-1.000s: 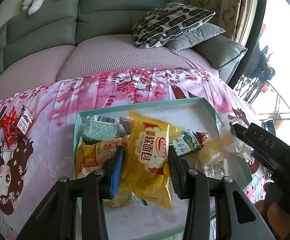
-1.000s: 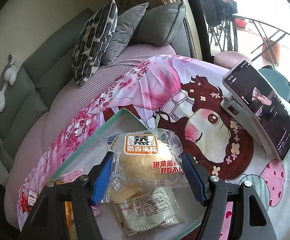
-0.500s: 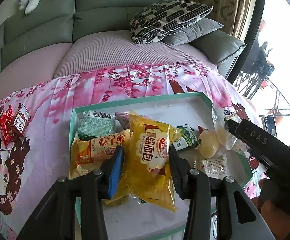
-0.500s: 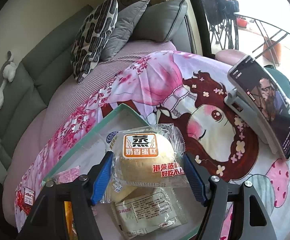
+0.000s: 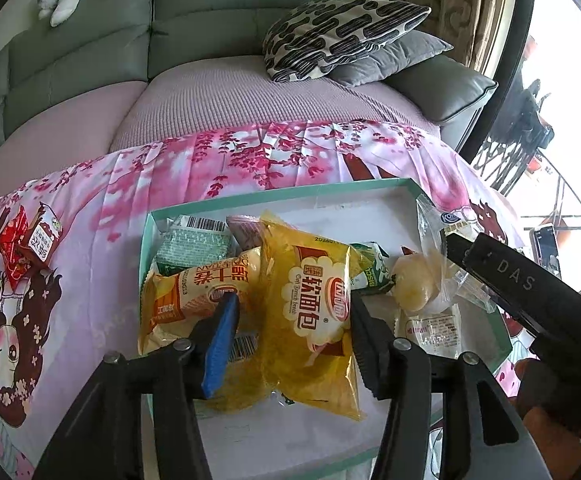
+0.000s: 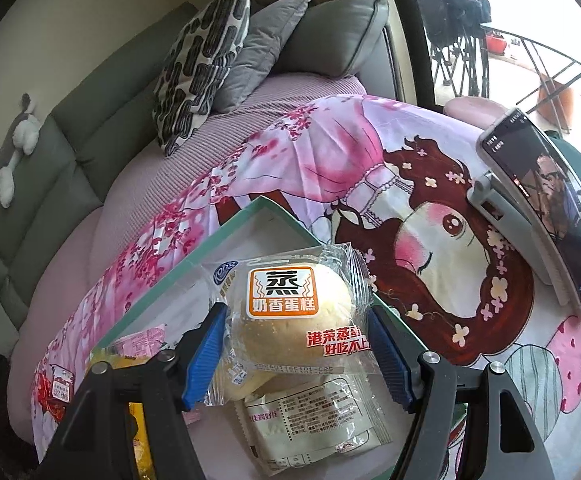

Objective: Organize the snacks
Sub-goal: 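Lower both snacks into the tray and open both tools, then move both open tools back from the tray to the red snacks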

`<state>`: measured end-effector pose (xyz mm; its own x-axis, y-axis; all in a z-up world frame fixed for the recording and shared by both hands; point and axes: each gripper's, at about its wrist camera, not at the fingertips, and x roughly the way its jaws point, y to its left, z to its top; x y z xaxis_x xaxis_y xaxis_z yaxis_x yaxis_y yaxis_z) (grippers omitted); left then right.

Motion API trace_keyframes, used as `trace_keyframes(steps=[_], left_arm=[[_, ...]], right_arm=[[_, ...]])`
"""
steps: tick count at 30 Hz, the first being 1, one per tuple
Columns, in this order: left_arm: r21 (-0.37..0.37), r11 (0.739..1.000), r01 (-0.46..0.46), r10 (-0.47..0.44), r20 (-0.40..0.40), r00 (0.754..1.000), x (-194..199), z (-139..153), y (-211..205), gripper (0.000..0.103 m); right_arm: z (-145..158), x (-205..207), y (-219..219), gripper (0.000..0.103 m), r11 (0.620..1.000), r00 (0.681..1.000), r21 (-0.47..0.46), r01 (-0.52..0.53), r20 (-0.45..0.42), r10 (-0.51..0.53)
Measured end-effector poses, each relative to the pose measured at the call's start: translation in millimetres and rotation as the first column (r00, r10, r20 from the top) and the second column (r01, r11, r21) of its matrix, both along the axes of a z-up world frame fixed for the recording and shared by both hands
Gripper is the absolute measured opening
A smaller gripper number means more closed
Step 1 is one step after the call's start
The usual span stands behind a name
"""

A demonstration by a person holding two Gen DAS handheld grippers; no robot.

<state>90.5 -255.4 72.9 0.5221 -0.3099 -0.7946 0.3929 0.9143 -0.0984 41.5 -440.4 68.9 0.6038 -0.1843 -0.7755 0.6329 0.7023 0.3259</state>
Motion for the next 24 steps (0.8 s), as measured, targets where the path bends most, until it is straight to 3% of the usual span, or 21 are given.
trace_keyframes(steps=[3, 14, 24], left_arm=[[0.008, 1.000, -0.004, 0.004, 0.003, 1.000, -0.5, 1.4, 0.4, 0.070], [-0.002, 1.000, -0.013, 0.013, 0.031, 0.999, -3.5, 13.1, 7.1, 0.071], [-0.027, 0.997, -0.079, 0.080, 0.045, 0.996, 2.3, 19.8, 25.2, 0.071]], right_arm=[[-0.2, -0.4, -1.4, 0.077, 1.000, 1.000, -0.001, 0.002, -0.012, -0.002], [10.9, -2.6, 0.3, 0.083, 1.000, 0.999, -0.023, -0.013, -0.030, 0.012], [21.7, -1.2, 7.6, 0.084, 0.998, 0.999, -0.044, -0.039, -0.013, 0.039]])
